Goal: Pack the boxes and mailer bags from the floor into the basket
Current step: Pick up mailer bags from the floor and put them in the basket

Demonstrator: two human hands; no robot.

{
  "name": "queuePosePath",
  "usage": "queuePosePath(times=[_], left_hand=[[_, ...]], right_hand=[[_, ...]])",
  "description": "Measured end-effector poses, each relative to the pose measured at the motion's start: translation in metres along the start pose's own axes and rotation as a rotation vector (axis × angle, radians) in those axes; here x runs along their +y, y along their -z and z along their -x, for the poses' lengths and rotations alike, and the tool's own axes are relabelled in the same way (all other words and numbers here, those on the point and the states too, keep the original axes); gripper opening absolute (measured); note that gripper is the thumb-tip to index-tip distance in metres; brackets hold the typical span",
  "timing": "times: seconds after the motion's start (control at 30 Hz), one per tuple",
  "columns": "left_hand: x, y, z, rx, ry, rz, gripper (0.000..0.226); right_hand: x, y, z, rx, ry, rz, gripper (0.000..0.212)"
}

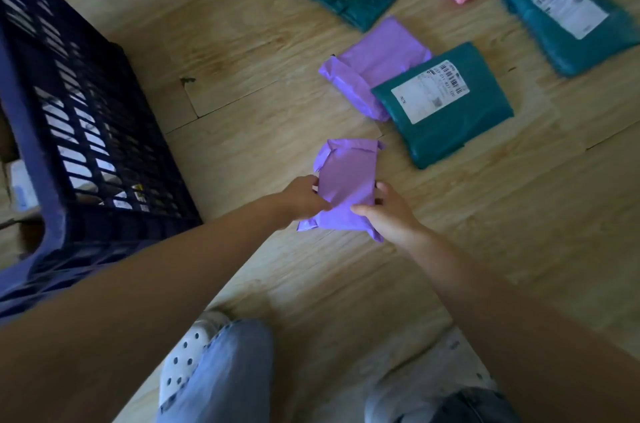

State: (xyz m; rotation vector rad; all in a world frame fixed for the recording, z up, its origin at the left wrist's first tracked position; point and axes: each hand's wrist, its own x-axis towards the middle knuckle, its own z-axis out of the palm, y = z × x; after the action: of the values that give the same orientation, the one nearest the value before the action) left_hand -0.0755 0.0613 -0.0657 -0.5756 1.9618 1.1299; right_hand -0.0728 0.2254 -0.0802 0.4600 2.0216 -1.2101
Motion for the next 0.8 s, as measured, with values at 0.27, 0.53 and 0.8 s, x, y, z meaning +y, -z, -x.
queuePosePath(times=[0.27,0.53,0.8], left_hand=[[0.003,0.023,0.036,0.035,-0.028,0.090,0.048],[0.007,0.059,0.108,0.119,-0.135,0.160,0.042],[-0.011,0.105,0.198,0.224,-0.260,0.109,0.031]], right_hand=[[-0.026,-0.002,0.030,0.021,0.033,-0.113,0.045],[-0.078,-0.004,0.086,0.020,0.194,-0.059,0.053],[-0.136,-0.028,0.163,-0.030,0.369,0.009,0.053]])
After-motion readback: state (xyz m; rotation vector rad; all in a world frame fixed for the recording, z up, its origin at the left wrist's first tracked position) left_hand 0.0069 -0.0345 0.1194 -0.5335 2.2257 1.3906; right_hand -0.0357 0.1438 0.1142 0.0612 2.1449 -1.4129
